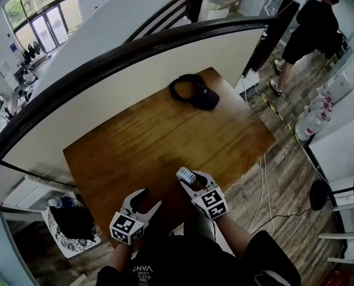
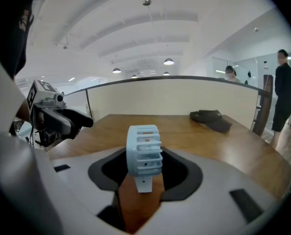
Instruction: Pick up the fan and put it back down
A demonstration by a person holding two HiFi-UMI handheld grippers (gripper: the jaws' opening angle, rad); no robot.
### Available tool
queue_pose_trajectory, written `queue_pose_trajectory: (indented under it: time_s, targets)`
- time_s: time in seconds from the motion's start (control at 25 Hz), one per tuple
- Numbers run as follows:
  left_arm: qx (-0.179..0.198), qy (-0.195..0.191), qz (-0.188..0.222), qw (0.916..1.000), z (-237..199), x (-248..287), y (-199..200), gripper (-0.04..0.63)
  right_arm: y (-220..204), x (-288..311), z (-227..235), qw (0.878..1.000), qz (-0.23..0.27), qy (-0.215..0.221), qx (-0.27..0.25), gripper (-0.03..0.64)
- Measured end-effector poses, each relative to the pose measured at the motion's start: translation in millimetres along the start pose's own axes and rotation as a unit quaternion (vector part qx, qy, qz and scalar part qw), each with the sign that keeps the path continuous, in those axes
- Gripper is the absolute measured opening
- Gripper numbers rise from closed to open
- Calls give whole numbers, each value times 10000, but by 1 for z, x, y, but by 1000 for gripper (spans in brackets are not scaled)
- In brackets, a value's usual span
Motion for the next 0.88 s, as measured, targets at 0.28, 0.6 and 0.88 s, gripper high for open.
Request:
queue_pose_trajectory:
  time_s: [0.28, 0.6, 0.88]
  targets:
    - [-104, 517, 273, 9982, -20, 25, 22, 236, 22, 18, 56, 9991, 42, 277, -310, 187]
    - [-264, 1091, 686, 9913, -38, 58, 50, 236, 61, 57, 127, 9941, 175, 701, -811, 187]
    - [-454, 1580, 935, 9820, -53, 80, 75, 236, 99, 99, 172, 9870, 398, 1013, -1186, 187]
Point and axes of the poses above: the fingertips, and each gripper's own axes: x forward along the fingers, z to its right, y out of its top, the point moved 2 cm from there along -x, backward along the fingers, and after that the axes turned 7 degrees about -x, right-handed, at the moved point
